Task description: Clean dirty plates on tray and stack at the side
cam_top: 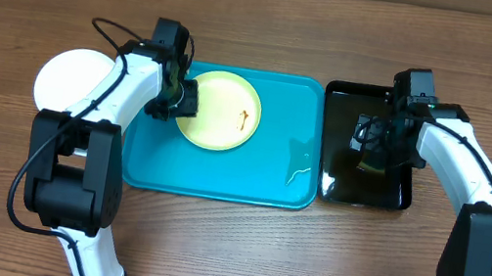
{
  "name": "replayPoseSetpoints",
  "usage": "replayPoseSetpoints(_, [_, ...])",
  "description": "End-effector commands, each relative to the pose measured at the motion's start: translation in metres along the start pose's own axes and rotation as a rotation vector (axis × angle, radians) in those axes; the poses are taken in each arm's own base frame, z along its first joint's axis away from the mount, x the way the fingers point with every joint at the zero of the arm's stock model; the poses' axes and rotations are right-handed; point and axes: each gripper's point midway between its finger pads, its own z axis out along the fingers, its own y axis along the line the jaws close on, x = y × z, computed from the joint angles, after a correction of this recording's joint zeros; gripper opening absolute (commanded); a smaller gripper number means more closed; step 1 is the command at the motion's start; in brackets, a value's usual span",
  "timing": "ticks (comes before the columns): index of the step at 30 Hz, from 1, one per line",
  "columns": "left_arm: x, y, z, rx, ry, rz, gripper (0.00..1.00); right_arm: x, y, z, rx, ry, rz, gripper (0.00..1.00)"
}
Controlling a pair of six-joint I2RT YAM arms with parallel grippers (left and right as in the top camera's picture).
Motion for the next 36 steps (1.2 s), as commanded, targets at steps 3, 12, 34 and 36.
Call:
replayPoseSetpoints(3, [-0.026, 0.018, -0.015, -0.124, -0.118, 0.073, 0.5, -0.002, 0.002, -0.005, -0.01, -0.018, -0.004, 1.0])
replayPoseSetpoints(12, [-0.028, 0.017, -0.008, -0.11, -0.143, 0.044, 0.45, -0.017, 0.008, -0.006, -0.032, -0.082, -0.003, 1.0])
replayPoseSetpoints(34, [0.06, -0.017, 0.001, 0.139, 0.216, -0.003, 0.33, 0.025, 0.008, 0.031, -0.078, -0.008, 0.049, 0.9])
replayPoseSetpoints(36, [0.06, -0.015, 0.002, 0.128, 0.214, -0.002, 0.65, 0.028, 0.008, 0.032, -0.08, 0.0, 0.053, 0.74])
